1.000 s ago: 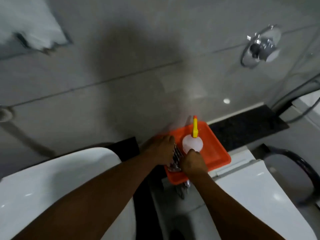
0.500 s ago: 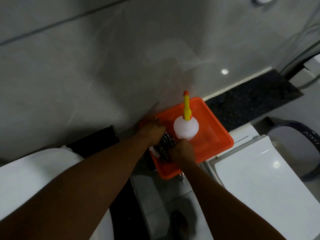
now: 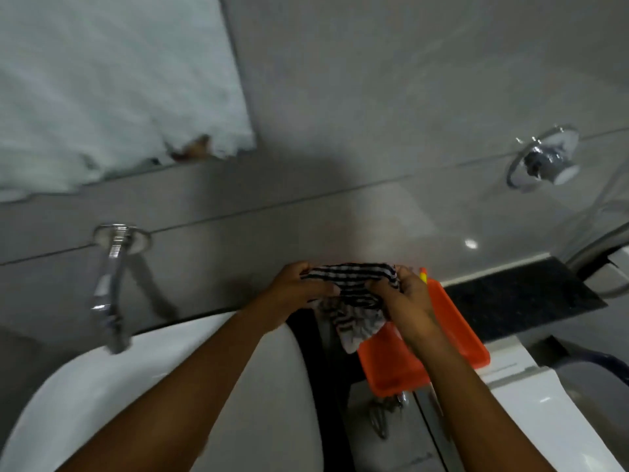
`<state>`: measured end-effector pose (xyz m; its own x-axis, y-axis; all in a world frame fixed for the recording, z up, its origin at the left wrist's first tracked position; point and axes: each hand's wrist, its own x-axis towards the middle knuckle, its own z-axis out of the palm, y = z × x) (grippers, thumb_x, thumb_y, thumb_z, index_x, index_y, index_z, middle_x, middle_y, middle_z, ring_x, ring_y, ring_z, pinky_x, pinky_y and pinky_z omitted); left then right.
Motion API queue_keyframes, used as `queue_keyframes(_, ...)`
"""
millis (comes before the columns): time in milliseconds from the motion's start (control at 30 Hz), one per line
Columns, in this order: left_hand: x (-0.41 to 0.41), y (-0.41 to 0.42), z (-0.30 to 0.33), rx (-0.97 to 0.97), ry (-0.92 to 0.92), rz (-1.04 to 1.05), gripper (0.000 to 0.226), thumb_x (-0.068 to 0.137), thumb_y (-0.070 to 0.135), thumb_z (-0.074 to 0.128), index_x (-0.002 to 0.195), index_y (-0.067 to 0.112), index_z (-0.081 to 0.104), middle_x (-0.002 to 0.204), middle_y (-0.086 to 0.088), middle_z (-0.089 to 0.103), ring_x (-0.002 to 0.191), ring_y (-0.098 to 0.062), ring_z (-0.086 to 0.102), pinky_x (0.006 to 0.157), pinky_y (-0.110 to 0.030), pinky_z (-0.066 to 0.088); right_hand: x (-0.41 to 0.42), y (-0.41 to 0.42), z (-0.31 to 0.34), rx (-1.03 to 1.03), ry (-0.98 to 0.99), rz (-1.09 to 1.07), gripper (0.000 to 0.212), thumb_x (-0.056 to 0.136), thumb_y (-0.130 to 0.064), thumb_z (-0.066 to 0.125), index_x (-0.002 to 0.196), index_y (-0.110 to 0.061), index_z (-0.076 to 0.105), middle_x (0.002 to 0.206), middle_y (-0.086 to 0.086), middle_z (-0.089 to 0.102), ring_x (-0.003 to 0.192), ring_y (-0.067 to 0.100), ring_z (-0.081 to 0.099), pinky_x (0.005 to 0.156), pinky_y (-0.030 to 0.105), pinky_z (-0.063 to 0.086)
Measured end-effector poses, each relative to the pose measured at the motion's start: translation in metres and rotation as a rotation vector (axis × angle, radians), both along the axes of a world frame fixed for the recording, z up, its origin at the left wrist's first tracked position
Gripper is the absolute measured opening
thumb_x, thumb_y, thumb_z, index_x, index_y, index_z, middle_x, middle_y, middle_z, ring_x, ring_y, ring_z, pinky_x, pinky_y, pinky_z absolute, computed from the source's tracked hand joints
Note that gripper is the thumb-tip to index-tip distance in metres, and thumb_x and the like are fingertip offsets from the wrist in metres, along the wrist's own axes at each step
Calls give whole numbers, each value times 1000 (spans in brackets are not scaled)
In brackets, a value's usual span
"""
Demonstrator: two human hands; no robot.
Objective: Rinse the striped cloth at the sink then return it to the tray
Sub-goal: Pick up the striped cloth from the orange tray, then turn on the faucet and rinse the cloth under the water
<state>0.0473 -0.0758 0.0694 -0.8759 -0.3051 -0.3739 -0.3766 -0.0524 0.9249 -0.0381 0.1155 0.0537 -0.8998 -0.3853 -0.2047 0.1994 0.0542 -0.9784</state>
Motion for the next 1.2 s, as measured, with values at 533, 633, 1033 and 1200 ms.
queue_keyframes(533,210,-170,156,-558,-115,729,69,57,46,86,107,3,68,106,-19,73,94,-33,71,83,-48,61,145,-243,141,-23,162,404,11,79,-24,80,78,-17,71,89,14,77,89,32,75,82,51,62)
queue_keyframes(633,198,-162,134,-830,-245,710,71,70,63,66,110,5,67,110,-18,70,99,-33,68,82,-44,58,149,-260,131,-14,213,390,12,85,-22,73,95,-14,71,98,12,76,95,27,73,89,50,60)
queue_keyframes(1033,149,-166,101,26,-36,594,20,90,21,63,100,4,70,105,-20,76,77,-25,72,58,-25,56,41,-232,48,573,1990,200,68,96,-31,50,155,-11,21,164,12,17,154,30,10,125,49,10)
queue_keyframes(1200,115,-150,102,-1020,-565,401,58,86,24,64,135,0,46,134,-19,55,120,-33,55,95,-46,47,27,-253,27,492,2117,0,76,91,-44,55,153,-10,27,167,11,8,154,31,7,124,50,6)
